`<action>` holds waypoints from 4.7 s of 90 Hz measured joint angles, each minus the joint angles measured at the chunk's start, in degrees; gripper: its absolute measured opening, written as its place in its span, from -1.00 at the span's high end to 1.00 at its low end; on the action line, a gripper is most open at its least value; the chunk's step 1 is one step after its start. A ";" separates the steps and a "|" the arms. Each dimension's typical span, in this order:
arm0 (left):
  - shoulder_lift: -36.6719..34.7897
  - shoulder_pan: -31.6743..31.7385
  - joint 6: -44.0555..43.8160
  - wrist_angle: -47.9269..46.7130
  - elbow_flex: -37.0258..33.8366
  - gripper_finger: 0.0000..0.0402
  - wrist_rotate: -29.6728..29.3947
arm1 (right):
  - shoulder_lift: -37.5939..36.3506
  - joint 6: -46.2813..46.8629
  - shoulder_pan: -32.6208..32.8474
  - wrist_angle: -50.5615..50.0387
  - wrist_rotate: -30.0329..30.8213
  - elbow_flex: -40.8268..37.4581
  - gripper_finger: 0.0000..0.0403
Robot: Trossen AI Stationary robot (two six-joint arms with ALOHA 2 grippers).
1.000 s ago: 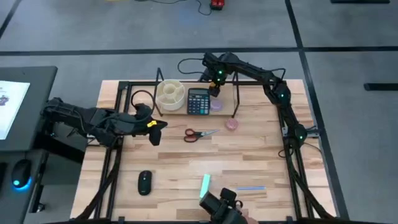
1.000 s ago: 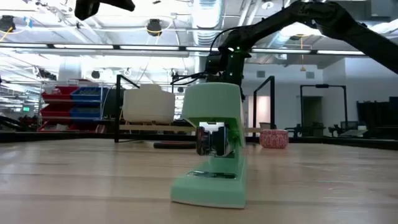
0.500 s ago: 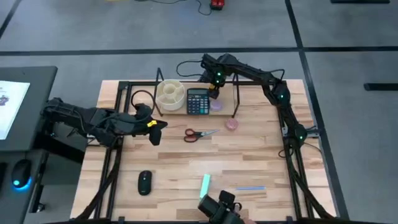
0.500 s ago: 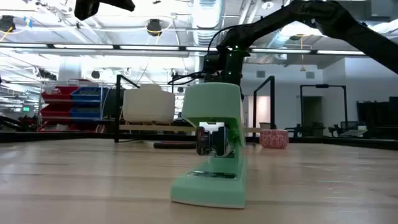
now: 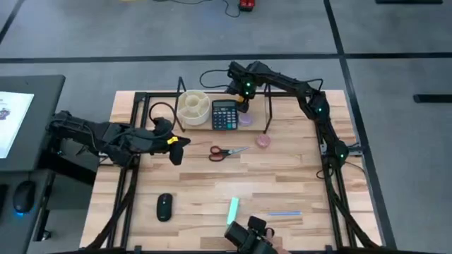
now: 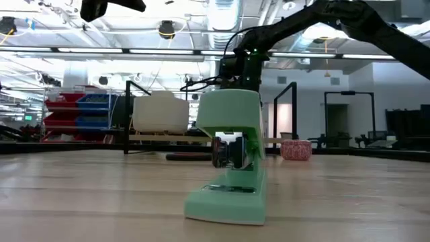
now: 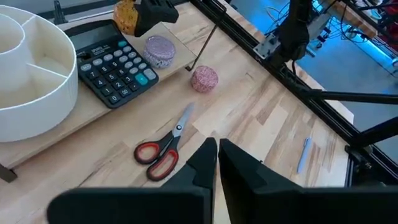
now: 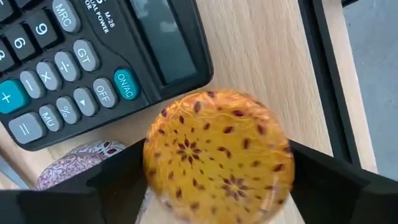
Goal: Stock shelves
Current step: Put the yellow scented candle on the shelf, then put the pink scented candle on the shelf
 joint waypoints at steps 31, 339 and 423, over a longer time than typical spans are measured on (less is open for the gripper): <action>0.00 -0.02 0.00 0.01 0.00 1.00 0.33 | -0.58 0.88 0.26 0.72 1.70 0.55 -0.88; -0.02 0.00 8.55 -0.74 0.00 1.00 13.98 | -25.31 85.35 23.25 22.76 12.94 -55.67 -0.71; -0.02 0.00 8.57 -0.70 0.00 1.00 13.96 | -25.49 84.82 23.44 26.02 13.22 -55.60 -0.45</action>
